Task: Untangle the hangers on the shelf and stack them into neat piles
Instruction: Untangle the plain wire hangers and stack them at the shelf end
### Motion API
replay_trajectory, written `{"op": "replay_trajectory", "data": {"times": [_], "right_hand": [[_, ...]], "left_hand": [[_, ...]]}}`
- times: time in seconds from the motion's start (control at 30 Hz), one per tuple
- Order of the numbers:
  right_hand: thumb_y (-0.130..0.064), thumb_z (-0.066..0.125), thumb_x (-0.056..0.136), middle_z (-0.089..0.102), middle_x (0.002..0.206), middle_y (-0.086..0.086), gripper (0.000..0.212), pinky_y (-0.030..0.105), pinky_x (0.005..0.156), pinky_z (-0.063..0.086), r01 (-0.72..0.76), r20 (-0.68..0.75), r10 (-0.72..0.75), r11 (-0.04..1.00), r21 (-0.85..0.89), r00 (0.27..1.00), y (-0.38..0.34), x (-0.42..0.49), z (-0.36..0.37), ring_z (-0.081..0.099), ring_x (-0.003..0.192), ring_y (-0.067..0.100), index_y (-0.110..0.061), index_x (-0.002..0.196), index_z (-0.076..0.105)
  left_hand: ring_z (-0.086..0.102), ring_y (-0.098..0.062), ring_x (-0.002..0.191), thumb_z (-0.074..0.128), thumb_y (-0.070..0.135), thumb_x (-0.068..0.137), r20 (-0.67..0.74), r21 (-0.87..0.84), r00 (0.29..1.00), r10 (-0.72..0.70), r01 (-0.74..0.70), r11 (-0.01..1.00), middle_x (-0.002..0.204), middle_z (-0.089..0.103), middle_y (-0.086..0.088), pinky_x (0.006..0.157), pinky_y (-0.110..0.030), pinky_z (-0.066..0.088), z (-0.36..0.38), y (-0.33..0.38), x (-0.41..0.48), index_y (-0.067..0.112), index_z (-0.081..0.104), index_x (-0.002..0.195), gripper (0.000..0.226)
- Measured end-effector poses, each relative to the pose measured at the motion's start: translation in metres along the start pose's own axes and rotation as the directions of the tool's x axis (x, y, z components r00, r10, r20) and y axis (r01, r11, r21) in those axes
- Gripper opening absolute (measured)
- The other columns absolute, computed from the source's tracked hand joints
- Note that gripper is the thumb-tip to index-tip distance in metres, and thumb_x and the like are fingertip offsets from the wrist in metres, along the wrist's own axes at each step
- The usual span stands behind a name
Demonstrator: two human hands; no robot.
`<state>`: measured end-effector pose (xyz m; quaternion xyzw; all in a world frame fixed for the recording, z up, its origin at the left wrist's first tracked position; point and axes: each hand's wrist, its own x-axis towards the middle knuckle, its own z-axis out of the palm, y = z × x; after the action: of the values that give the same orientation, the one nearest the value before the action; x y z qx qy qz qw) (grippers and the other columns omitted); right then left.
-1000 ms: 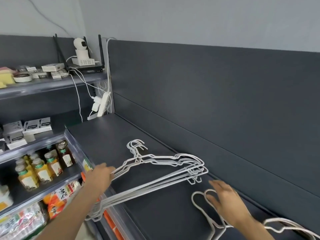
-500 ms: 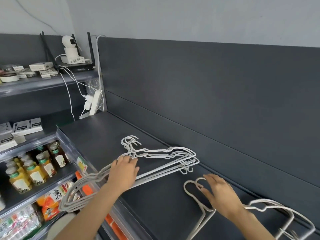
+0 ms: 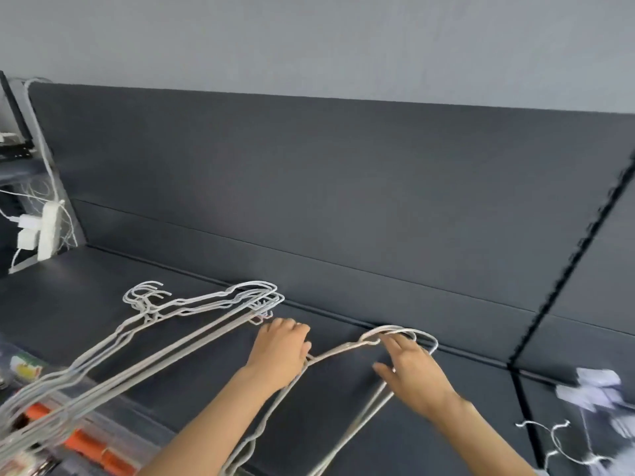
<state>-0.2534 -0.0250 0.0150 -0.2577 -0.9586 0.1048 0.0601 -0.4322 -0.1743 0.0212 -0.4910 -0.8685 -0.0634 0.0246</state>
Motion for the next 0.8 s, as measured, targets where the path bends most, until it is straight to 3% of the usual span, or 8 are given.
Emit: {"op": "replay_trajectory", "data": {"times": [0.53, 0.8], "right_hand": [[-0.04, 0.042, 0.094, 0.039, 0.145, 0.0, 0.056, 0.032, 0.11, 0.029, -0.299, -0.054, 0.297, 0.954, -0.018, 0.953, 0.159, -0.204, -0.053, 0.037, 0.132, 0.019, -0.014, 0.141, 0.029], [-0.041, 0.044, 0.093, 0.037, 0.146, 0.0, 0.057, 0.033, 0.11, 0.029, -0.436, -0.076, 0.435, 0.9, -0.002, 0.897, 0.241, -0.312, -0.076, 0.035, 0.134, 0.02, -0.016, 0.143, 0.028]], "left_hand": [[0.047, -0.024, 0.119, 0.037, 0.032, 0.096, 0.045, -0.016, 0.964, 0.262, -0.262, 0.965, 0.125, 0.057, -0.003, 0.099, -0.036, 0.039, 0.014, 0.248, -0.037, 0.016, 0.051, 0.122, 0.033], [0.048, -0.021, 0.121, 0.038, 0.029, 0.097, 0.057, -0.127, 0.914, 0.402, -0.393, 0.911, 0.126, 0.058, -0.002, 0.101, -0.036, 0.039, 0.027, 0.379, -0.065, 0.015, 0.051, 0.124, 0.033]]}}
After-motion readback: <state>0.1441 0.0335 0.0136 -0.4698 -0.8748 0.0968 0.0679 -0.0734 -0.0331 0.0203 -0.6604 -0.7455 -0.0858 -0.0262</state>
